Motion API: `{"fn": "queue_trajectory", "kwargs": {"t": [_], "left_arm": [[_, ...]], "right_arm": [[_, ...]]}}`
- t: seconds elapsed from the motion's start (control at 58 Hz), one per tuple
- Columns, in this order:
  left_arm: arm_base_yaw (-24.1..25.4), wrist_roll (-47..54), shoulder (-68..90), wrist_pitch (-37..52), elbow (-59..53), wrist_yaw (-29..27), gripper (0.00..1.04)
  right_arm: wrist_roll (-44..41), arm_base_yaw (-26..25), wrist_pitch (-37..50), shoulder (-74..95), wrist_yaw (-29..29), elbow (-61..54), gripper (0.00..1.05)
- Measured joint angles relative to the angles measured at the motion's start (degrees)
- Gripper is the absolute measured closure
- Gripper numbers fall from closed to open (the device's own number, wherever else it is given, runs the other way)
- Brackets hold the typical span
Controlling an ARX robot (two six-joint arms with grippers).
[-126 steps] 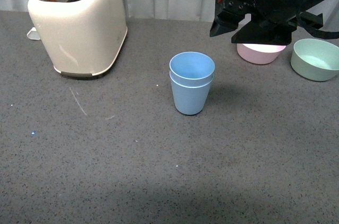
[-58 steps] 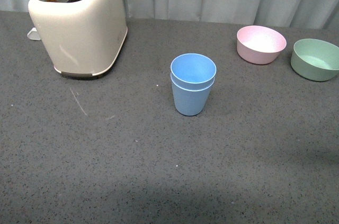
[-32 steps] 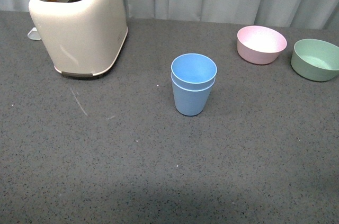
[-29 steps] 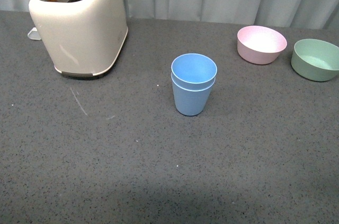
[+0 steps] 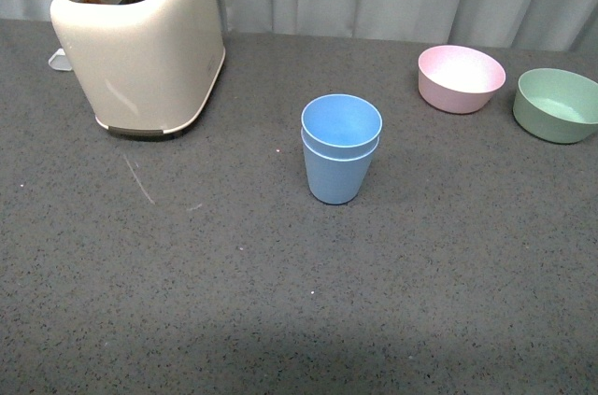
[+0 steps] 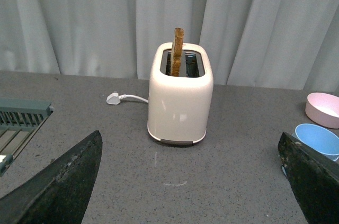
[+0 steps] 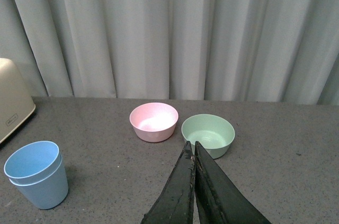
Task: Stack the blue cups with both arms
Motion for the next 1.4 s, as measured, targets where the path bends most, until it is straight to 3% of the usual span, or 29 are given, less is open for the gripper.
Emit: {"fn": "queue_trajectory", "kwargs": {"t": [0.81, 0.931, 1.103, 1.241, 1.397], "left_arm": [[0.0, 0.0, 0.0, 0.0, 0.0, 0.0, 0.07], [0.0, 0.0, 0.0, 0.0, 0.0, -0.1, 0.07], [0.0, 0.0, 0.0, 0.0, 0.0, 0.0, 0.07], [0.0, 0.0, 0.0, 0.0, 0.0, 0.0, 0.07], [0.0, 0.0, 0.0, 0.0, 0.0, 0.0, 0.07]], "right_arm": [[0.0, 0.0, -15.4, -15.7, 0.0, 0.0, 1.04], [0.0, 0.0, -25.0, -24.0, -0.2, 0.0, 1.04], [0.0, 0.0, -25.3, -25.3, -0.2, 0.0, 1.04], [0.0, 0.0, -25.3, -25.3, -0.2, 0.0, 0.84], [0.0, 0.0, -25.4, -25.3, -0.2, 0.0, 0.53]]}}
